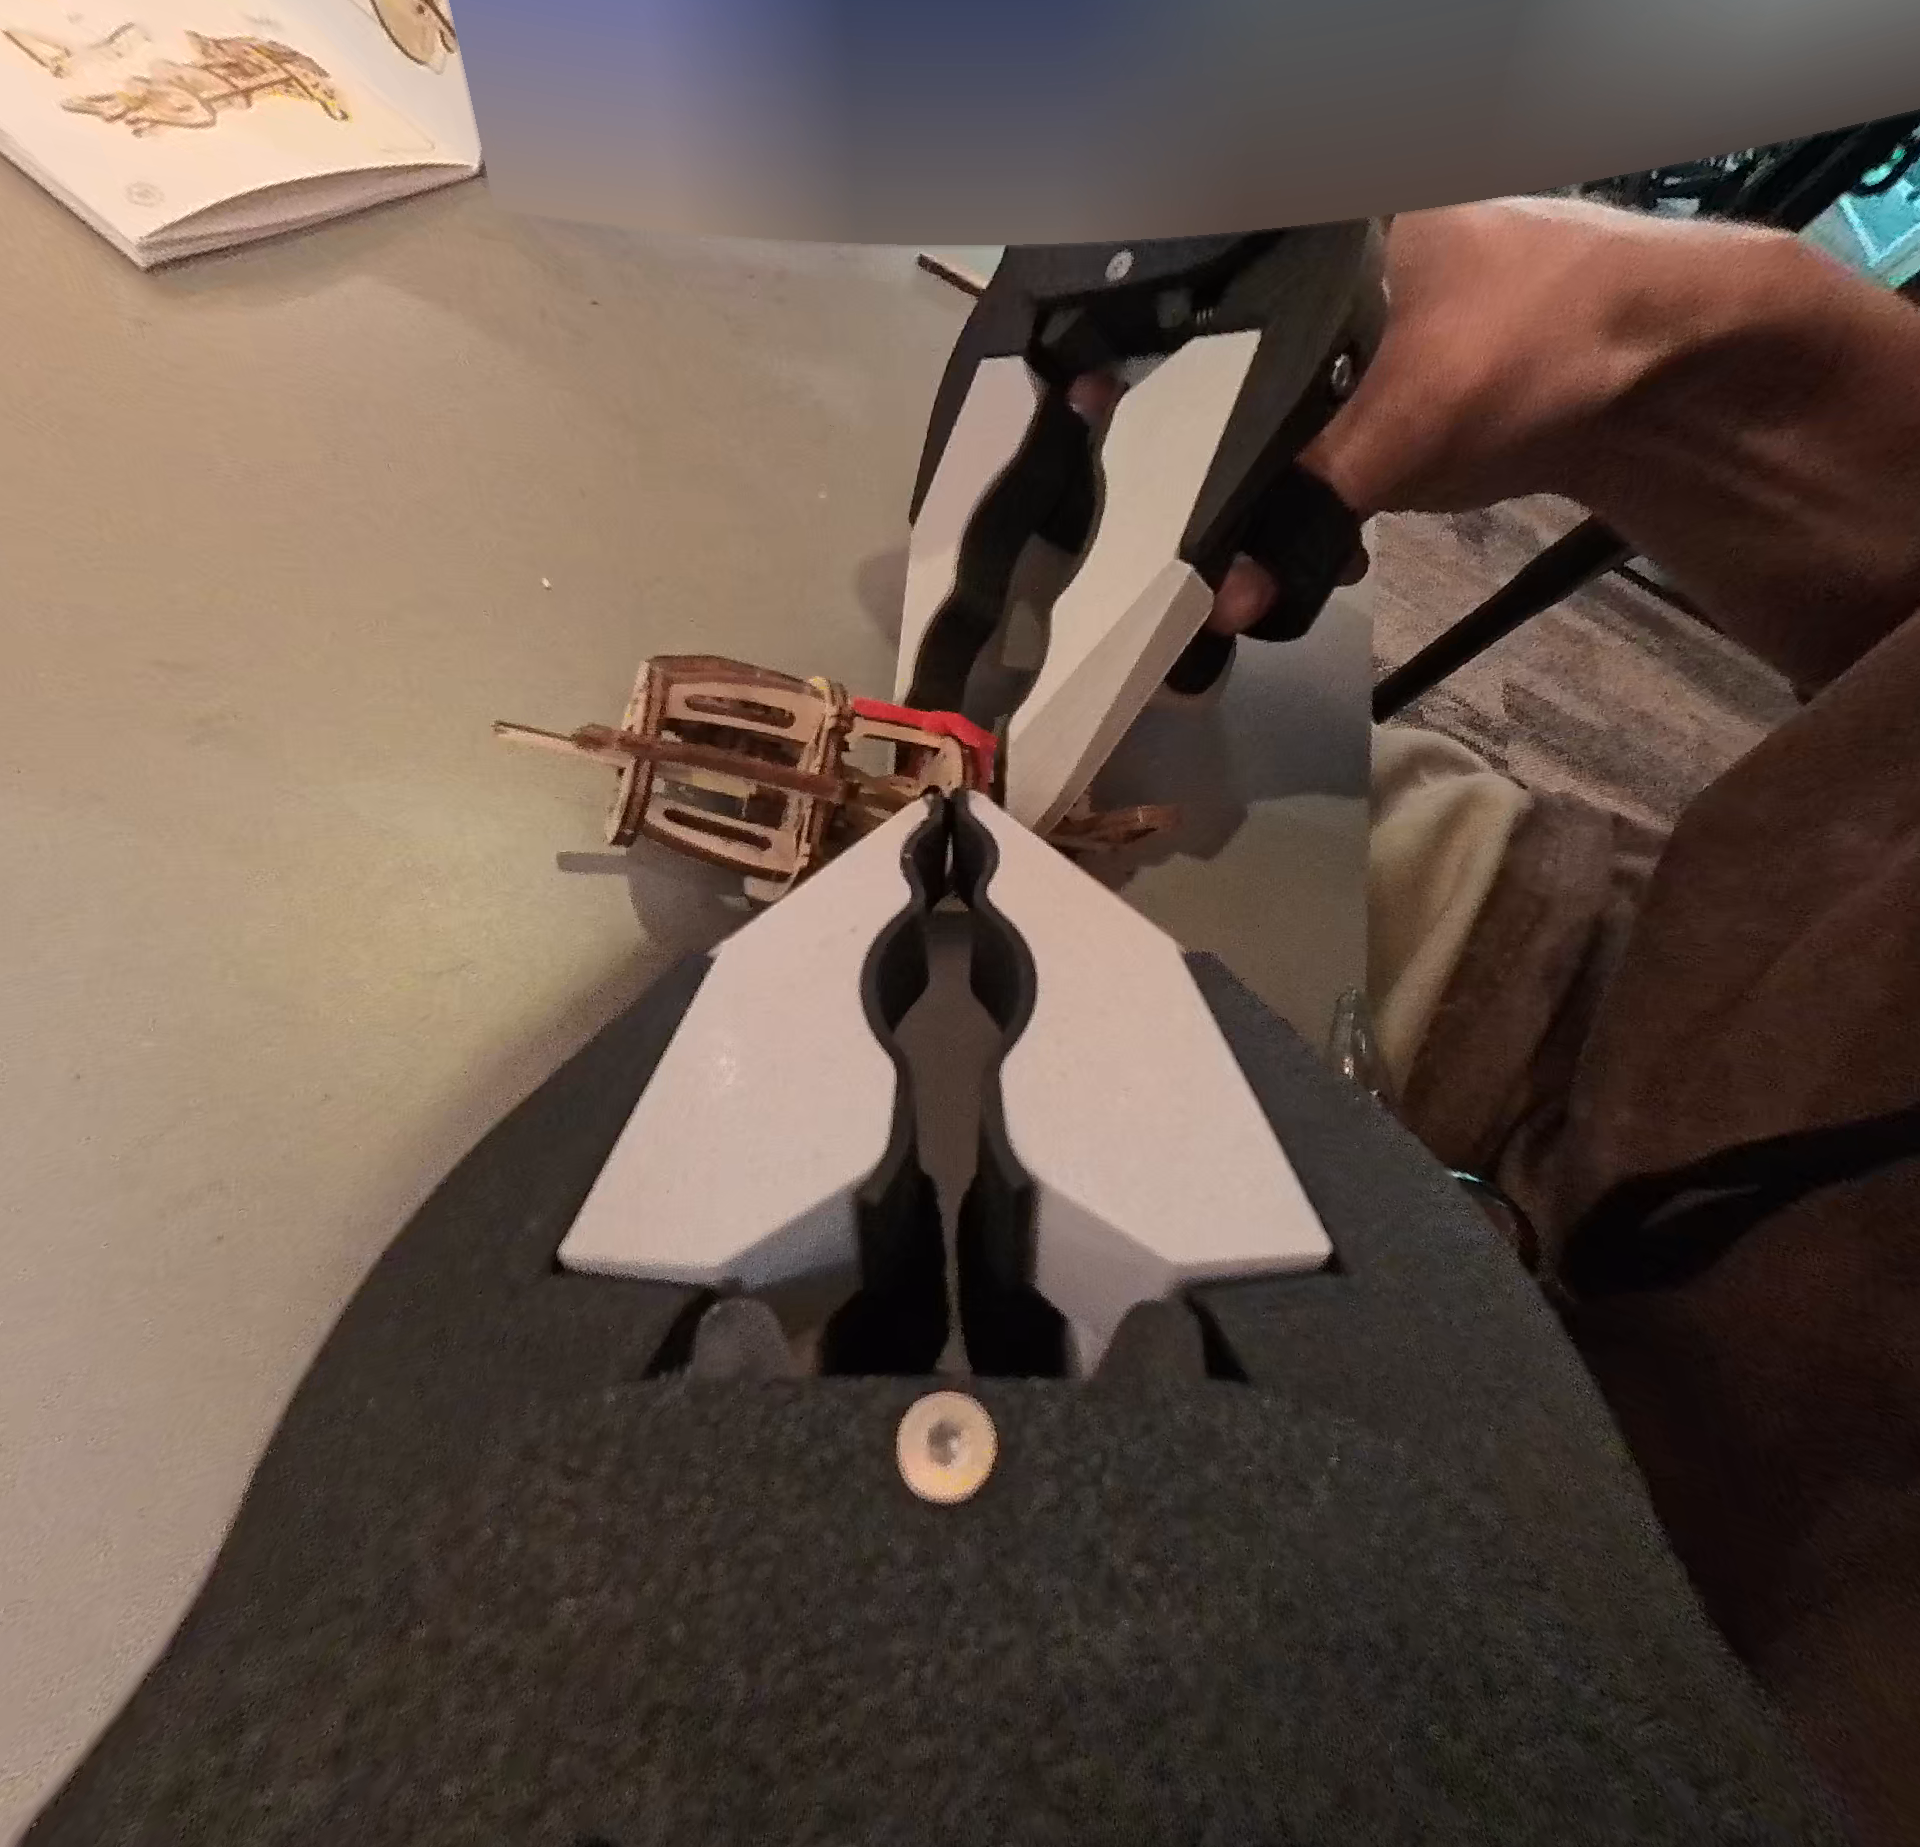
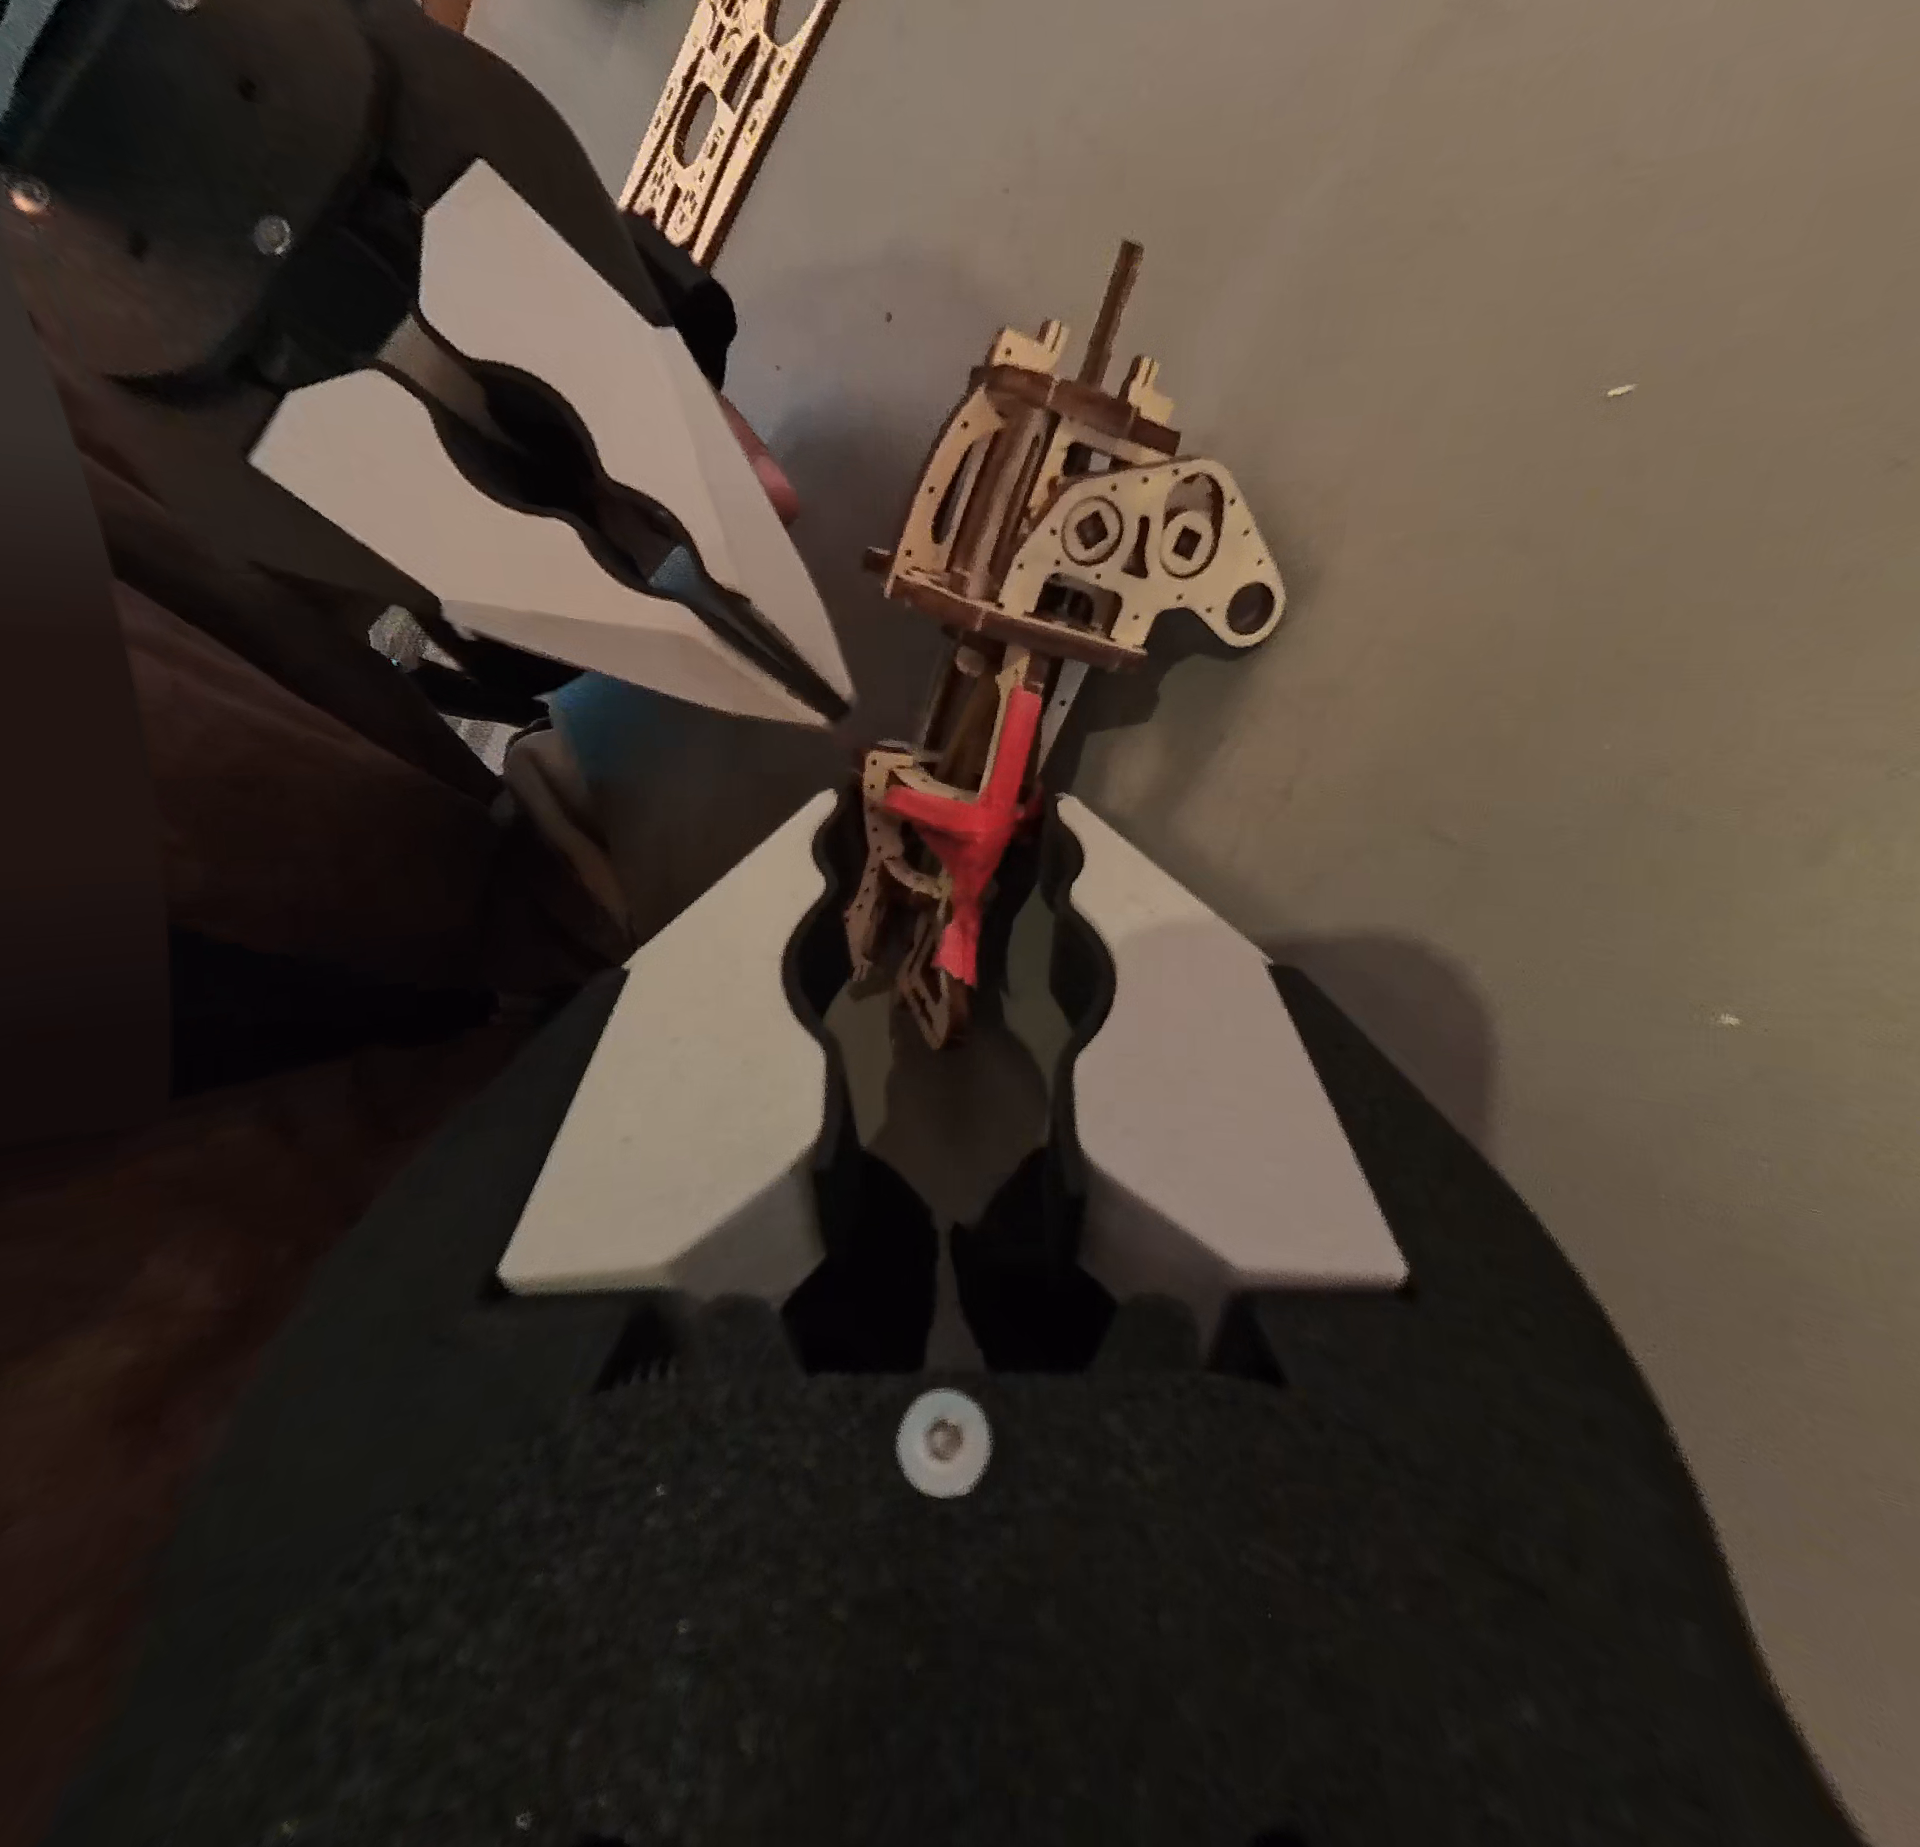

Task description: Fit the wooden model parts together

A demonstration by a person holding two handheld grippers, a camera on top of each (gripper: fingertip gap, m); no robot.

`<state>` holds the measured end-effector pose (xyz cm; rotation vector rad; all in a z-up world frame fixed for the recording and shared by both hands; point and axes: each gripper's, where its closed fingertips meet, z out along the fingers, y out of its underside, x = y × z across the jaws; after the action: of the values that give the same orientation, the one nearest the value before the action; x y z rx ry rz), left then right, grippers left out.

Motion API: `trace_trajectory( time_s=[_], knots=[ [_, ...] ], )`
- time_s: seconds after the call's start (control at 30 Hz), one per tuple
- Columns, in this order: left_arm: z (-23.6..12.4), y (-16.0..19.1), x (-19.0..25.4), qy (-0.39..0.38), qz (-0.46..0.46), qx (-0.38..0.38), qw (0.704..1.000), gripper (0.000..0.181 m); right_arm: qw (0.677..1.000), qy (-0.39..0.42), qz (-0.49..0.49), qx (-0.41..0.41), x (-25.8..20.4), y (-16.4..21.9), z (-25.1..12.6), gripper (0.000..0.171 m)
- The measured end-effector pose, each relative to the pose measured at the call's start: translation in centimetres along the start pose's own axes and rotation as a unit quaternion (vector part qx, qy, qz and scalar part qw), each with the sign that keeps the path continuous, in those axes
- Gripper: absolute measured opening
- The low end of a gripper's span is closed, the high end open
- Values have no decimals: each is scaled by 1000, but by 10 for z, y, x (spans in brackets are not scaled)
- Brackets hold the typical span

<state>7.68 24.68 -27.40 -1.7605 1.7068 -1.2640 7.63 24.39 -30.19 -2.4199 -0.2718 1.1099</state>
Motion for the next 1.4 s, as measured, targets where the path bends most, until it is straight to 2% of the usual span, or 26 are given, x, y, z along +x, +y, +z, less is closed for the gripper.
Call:
trace_trajectory(
  time_s=[0.3, 0.5, 0.63, 1.0, 1.4],
  knots=[
    [9, 3, 4, 24, -27, -10, 999, 5, 999, 23, -21, -11, 1, 0, -2, 34],
    [10, 2, 5, 26, -22, -4, 999, 4, 1000, -5, -13, 9, 0, 0, -2, 34],
    [10, 2, 5, 26, -13, -2, 1000, 4, 1000, -6, -8, 3, -4, 4, -5, 42],
    [9, 4, 5, 38, 12, 1, 999, 3, 998, 46, 8, -52, -4, 14, -3, 29],
    [9, 3, 3, 31, 16, 8, 999, 3, 997, 60, -3, -38, -2, 14, -3, 28]
  ],
)
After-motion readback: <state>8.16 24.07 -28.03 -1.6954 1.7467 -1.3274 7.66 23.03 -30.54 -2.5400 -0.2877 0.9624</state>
